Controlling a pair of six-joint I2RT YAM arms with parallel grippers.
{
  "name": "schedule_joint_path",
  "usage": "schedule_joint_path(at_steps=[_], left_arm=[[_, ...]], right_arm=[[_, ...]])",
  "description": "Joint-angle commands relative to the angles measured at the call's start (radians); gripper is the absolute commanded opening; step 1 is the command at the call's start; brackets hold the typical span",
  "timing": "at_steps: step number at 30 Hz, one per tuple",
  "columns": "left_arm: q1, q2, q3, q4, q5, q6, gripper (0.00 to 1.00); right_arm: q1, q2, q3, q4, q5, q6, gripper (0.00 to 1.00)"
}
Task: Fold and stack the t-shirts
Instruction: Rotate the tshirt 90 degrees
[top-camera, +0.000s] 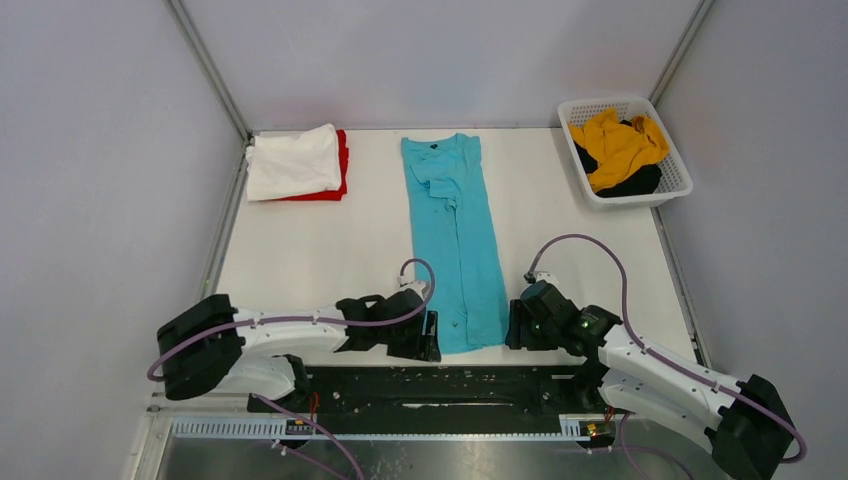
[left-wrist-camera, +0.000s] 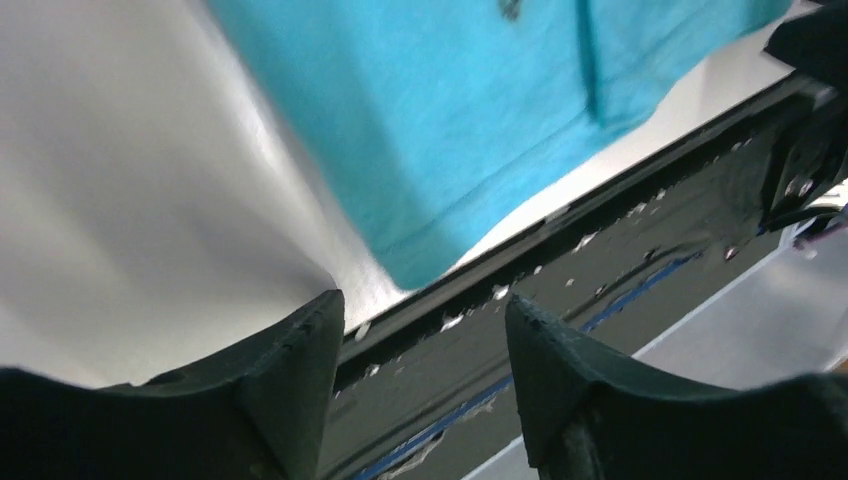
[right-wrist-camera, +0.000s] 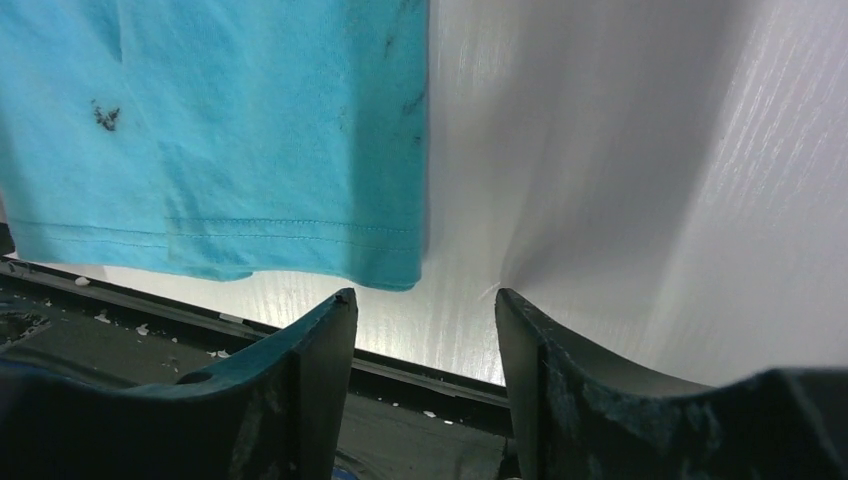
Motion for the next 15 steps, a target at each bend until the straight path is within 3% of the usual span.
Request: schedule_joint_path(at_steps=[1,5,10,11,14,15], left_arm=[[-0.005,0.088,0.027,0.066,-0.050,-0.038,0.58],[-0.005,0.151,0.067,0.036,-0.077,-0.028,0.38],[-0.005,0.170,0.086,-0.046,-0.122,-0.030,0.00],[-0.005,0.164,0.079,-0.046,-0.122,-0.035,0.00],[-0.009,0.135,0.060,-0.050,-0.109,-0.046,0.00],[-0.014,0.120,0.052,-0.050,-0.102,-0.053,0.00]], right_arm=[[-0.005,0.017,-0.006,0.034,-0.005,0.007,0.59],[-0.004,0.043,-0.022,0.072,-0.007,0.012,0.53],[-0.005,0.093,-0.028,0.108,-0.024,0.010,0.33],[-0.005,0.103,-0.029,0.116,-0.034,0.008,0.28],[-0.005,0.128,-0.016,0.133,-0.134,-0.017,0.00],[-0.005,0.130,-0.016,0.136,-0.181,-0.017,0.00]])
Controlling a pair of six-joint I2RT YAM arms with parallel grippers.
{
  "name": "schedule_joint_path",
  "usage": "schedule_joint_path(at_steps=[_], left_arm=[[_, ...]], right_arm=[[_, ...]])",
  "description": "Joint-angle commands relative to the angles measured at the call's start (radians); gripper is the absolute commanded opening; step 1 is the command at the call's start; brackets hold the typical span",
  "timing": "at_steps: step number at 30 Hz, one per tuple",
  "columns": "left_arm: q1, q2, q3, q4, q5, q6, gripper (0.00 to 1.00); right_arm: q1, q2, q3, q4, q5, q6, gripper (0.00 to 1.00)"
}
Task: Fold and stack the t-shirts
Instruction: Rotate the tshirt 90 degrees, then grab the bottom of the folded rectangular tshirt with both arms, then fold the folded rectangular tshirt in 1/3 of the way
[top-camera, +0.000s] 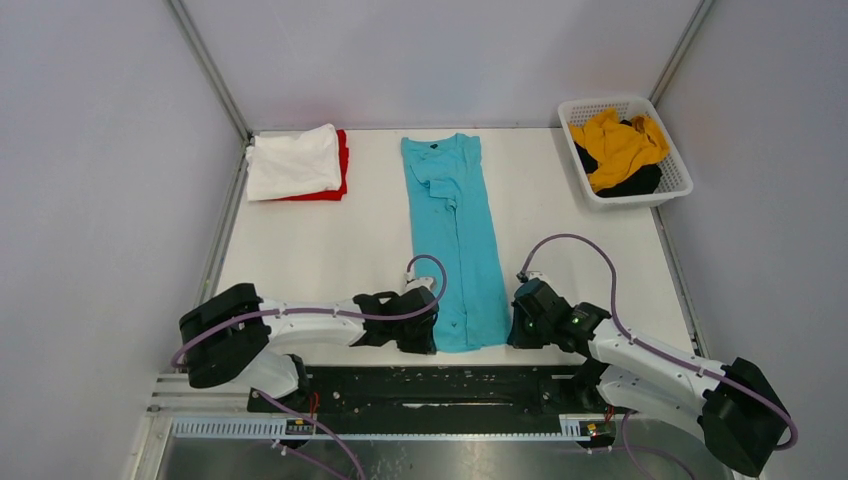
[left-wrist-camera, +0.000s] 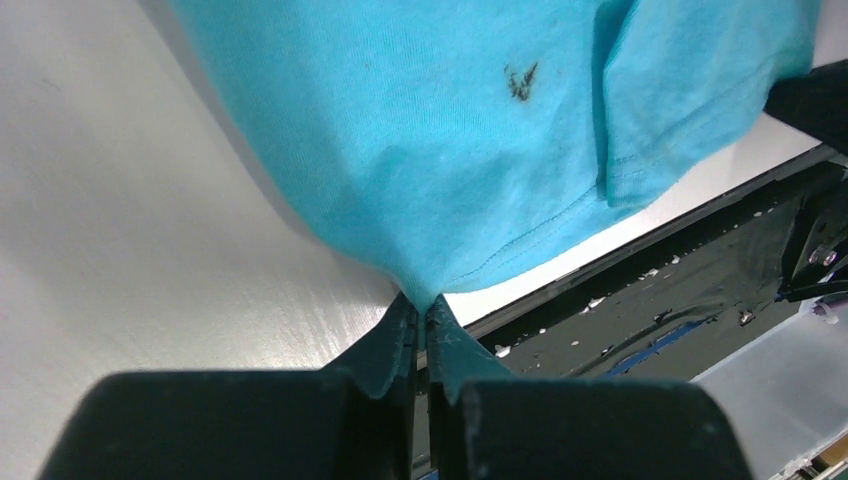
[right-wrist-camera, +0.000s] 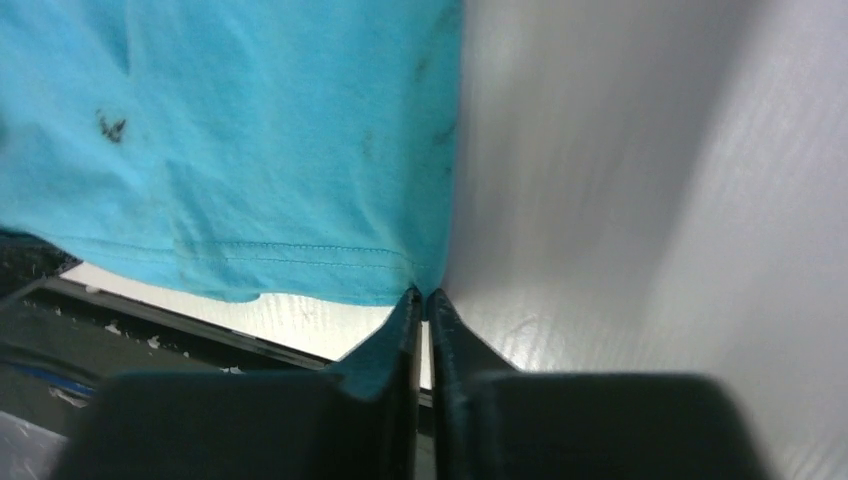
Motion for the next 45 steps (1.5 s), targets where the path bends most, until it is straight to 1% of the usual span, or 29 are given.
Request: schedule_joint_path(at_steps=[1,4,7,10,12,14,18,23,26,33,40,45], left_arm=[[-0.020,-0.048,-0.034,-0.072,-0.028,-0.018,0.00],[-0.057,-0.101,-0.064,-0.072,-0.027,-0.021,0.00],[-0.080,-0.134,-0.073,-0.082,-0.052,-0.004,0.00],[-0.080,-0.151,-0.048,-0.061,-0.037,0.025,0.00],[-0.080,-0.161,-0.018,-0.053,-0.053,0.045,0.00],[-0.076,-0.168,0.017,-0.067,-0.096,0.063,0.00],[-0.033,-0.162,0.071,-0.047,-0.128,0.099,0.00],[0.100,-0.136,0.119,-0.021,-0.121,0.135,0.00],[0.166,-0.122,0.152,-0.016,-0.127,0.172,0.00],[0.322,-0.039,0.250,0.004,-0.082,0.240,0.00],[0.453,0.088,0.376,0.004,-0.066,0.301,0.00],[0.509,0.212,0.480,0.001,-0.031,0.331,0.00]], right_arm=[[-0.002,0.023,-0.005,0.022,-0.176,-0.010,0.00],[0.011,-0.026,-0.032,-0.019,-0.248,0.000,0.00],[0.025,-0.142,-0.050,-0.064,-0.286,0.010,0.00],[0.027,-0.223,-0.063,-0.035,-0.330,0.025,0.00],[0.028,-0.237,-0.061,0.004,-0.340,0.029,0.00],[0.028,-0.223,-0.034,0.019,-0.307,0.022,0.00],[0.027,-0.152,0.055,0.033,-0.154,0.011,0.00],[0.023,-0.040,0.175,0.045,0.038,0.001,0.00],[-0.011,0.016,0.228,0.048,0.111,0.006,0.00],[-0.166,0.175,0.356,0.147,0.030,-0.023,0.00],[-0.250,0.398,0.543,0.175,0.000,-0.088,0.00],[-0.307,0.532,0.634,0.235,-0.067,-0.122,0.00]])
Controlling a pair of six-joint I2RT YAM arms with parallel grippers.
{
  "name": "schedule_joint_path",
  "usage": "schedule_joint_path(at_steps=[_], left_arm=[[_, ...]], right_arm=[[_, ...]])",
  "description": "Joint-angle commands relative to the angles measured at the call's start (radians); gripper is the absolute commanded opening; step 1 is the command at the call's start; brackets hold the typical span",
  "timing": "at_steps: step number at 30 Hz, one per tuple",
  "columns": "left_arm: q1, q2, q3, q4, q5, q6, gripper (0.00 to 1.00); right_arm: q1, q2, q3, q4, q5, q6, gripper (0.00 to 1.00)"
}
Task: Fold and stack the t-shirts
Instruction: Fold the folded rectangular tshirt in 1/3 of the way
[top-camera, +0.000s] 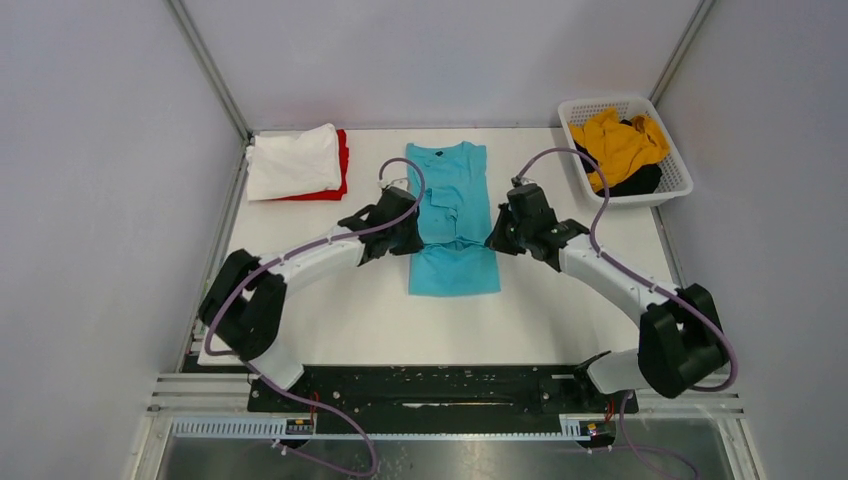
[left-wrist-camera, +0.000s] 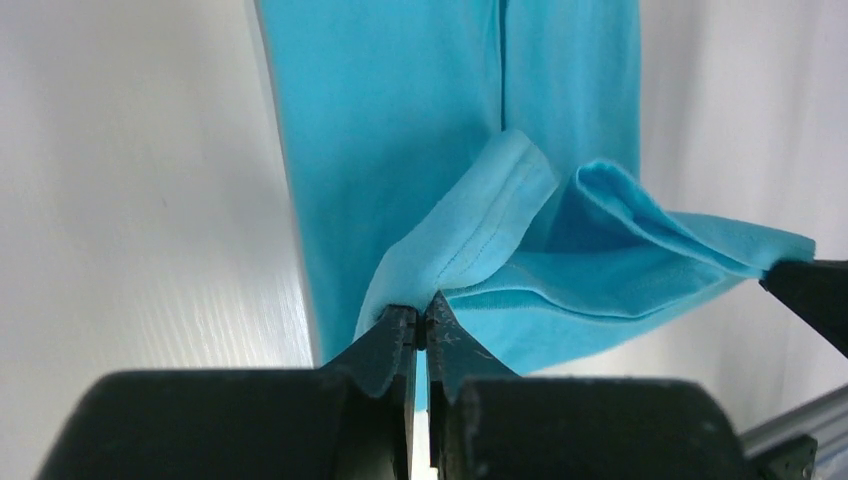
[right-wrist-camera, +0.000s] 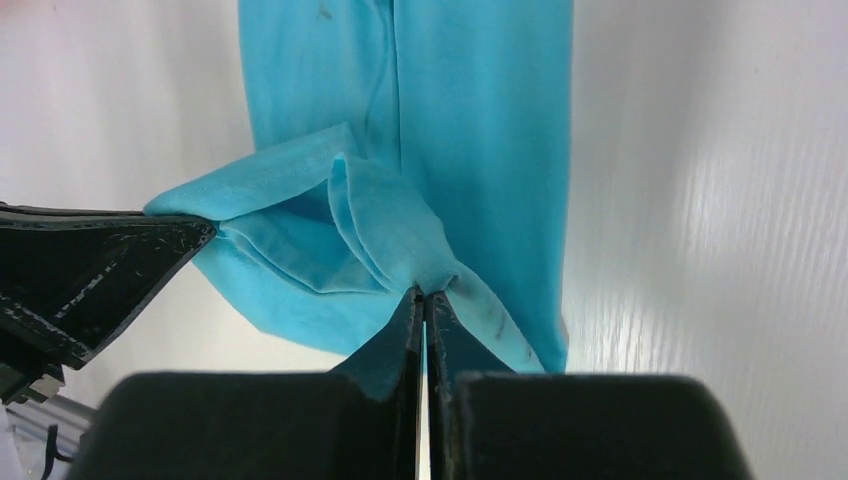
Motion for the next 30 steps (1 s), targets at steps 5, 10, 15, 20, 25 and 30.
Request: schedule_joint_path(at_steps=[5,10,15,20,25,30], left_arm=[[0.093,0.162,0.192,0.025,0.031,0.071,0.03],[0.139,0.270,0.289,0.008,0.089,0.094,0.09],[0.173,0.376,0.390,-0.015,0.105,0.117,0.19],[0.211,0.415,0.511,-0.112,0.114,0.136,0.72],[0.210,0.231,0.314,-0.018,0.154,0.129,0.99],[0.170,0.060,0.012,0.093,0.224,0.052,0.99]], right_arm=[[-0.094,0.225,0.208,0.082,-0.137,-0.075,0.00],[-0.122,0.333,0.291,0.107,-0.157,-0.104,0.00],[-0.159,0.443,0.366,0.107,-0.156,-0.101,0.07],[-0.180,0.556,0.508,0.026,-0.208,-0.142,0.62],[-0.180,0.438,0.369,0.036,-0.167,-0.159,0.75],[-0.179,0.252,0.084,0.101,-0.202,-0.084,0.75]])
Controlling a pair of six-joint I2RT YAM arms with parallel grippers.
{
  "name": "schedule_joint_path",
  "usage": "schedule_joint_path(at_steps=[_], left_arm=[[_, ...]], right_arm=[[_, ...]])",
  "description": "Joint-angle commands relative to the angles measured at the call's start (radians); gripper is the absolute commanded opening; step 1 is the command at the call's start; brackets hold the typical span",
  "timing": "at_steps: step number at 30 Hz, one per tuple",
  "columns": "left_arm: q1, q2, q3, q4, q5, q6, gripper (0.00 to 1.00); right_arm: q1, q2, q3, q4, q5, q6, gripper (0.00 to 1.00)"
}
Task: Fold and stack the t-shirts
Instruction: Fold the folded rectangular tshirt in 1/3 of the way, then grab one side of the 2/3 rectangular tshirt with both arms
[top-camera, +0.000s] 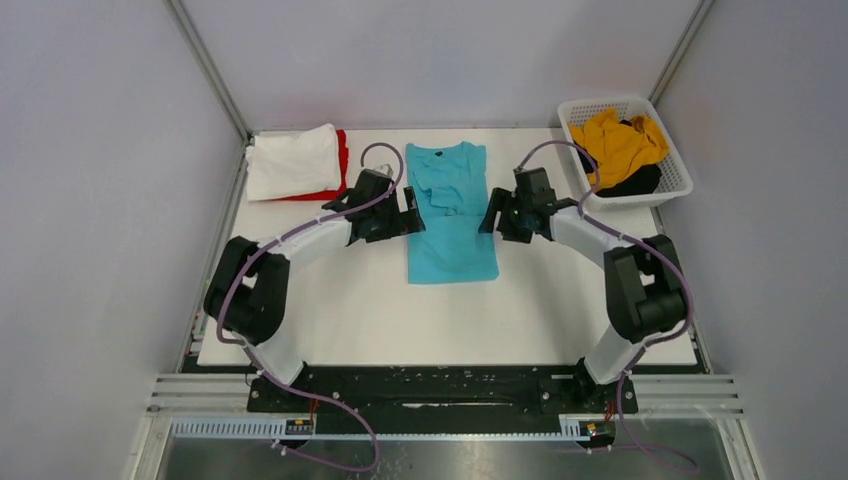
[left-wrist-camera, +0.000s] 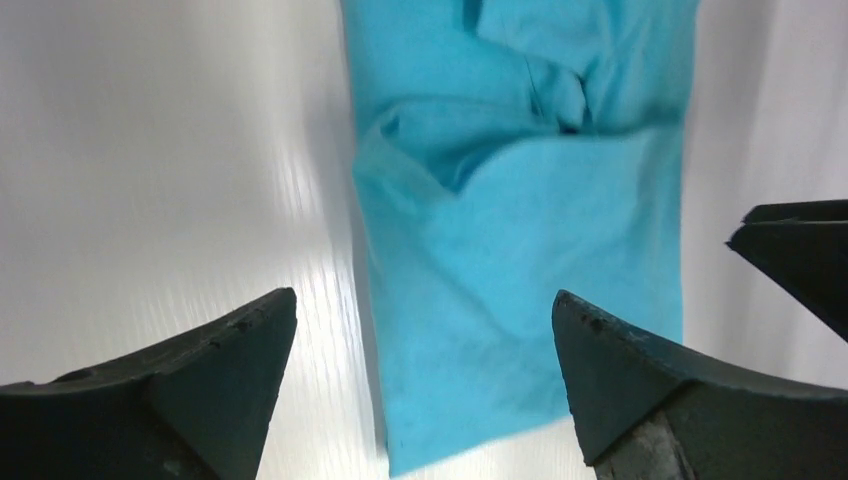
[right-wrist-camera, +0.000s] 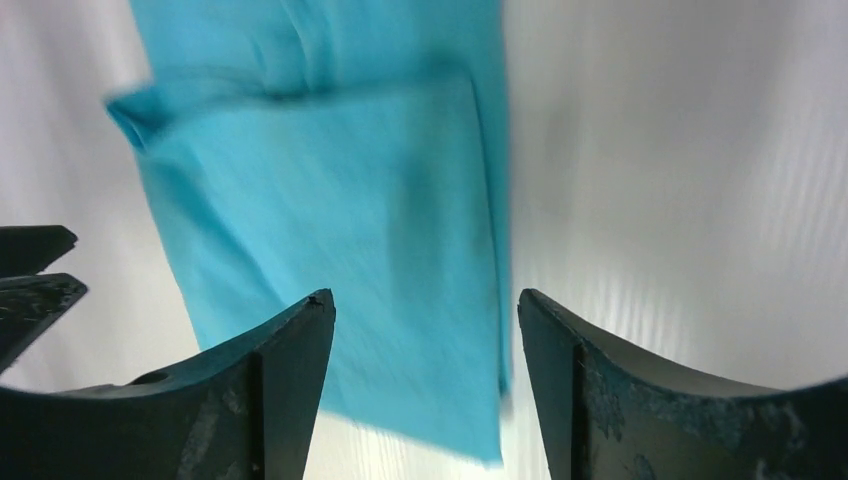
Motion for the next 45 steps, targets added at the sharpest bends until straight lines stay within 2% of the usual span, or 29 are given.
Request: schedule_joint_path(at_steps=[1,4,8,11,13,17,23,29,31,33,34,40,45], left_arm=[[-0.061,-0.158,-0.217,0.115,0.066,-0.068,0.99],[-0.130,-0.211,-0.315,0.119,0.041,-0.096,0.98],[-0.152,-0.237,-0.397,0.147,-0.008,-0.134,0.92],[-0.153,-0.208,-0.395,0.150,-0.015,-0.138,0.83],[-0.152,-0.174,-0.383,0.152,-0.008,-0.131,0.72],[-0.153,-0.119,-0.367,0.156,0.025,-0.133,0.55],[-0.163,-0.096,-0.394,0.162,0.041,-0.160,0.47],[-0.165,-0.072,-0.380,0.147,0.054,-0.167,0.16],[-0.168,-0.085,-0.391,0.145,0.054,-0.167,0.00],[-0.169,-0.110,-0.407,0.136,0.060,-0.167,0.00],[-0.173,-0.129,-0.420,0.133,0.063,-0.170,0.00],[-0.256,-0.344,-0.528,0.097,0.079,-0.197,0.00],[-0.380,-0.569,-0.576,-0.023,0.057,-0.225,0.00]], right_arm=[[0.000,-0.184,-0.210,0.034,-0.050,0.065,0.75],[0.000,-0.262,-0.342,0.068,-0.085,0.114,0.73],[0.002,-0.281,-0.436,0.123,-0.122,0.145,0.67],[0.002,-0.245,-0.436,0.133,-0.128,0.149,0.63],[0.002,-0.219,-0.428,0.144,-0.139,0.150,0.61],[0.002,-0.186,-0.421,0.144,-0.159,0.156,0.47],[0.002,-0.180,-0.450,0.157,-0.188,0.180,0.34],[0.002,-0.151,-0.450,0.159,-0.204,0.186,0.19],[0.002,-0.155,-0.453,0.159,-0.214,0.186,0.11],[0.003,-0.173,-0.463,0.146,-0.222,0.185,0.01],[0.004,-0.190,-0.473,0.133,-0.228,0.185,0.00],[0.047,-0.411,-0.595,0.038,-0.305,0.195,0.00],[0.183,-0.674,-0.661,-0.127,-0.323,0.184,0.00]])
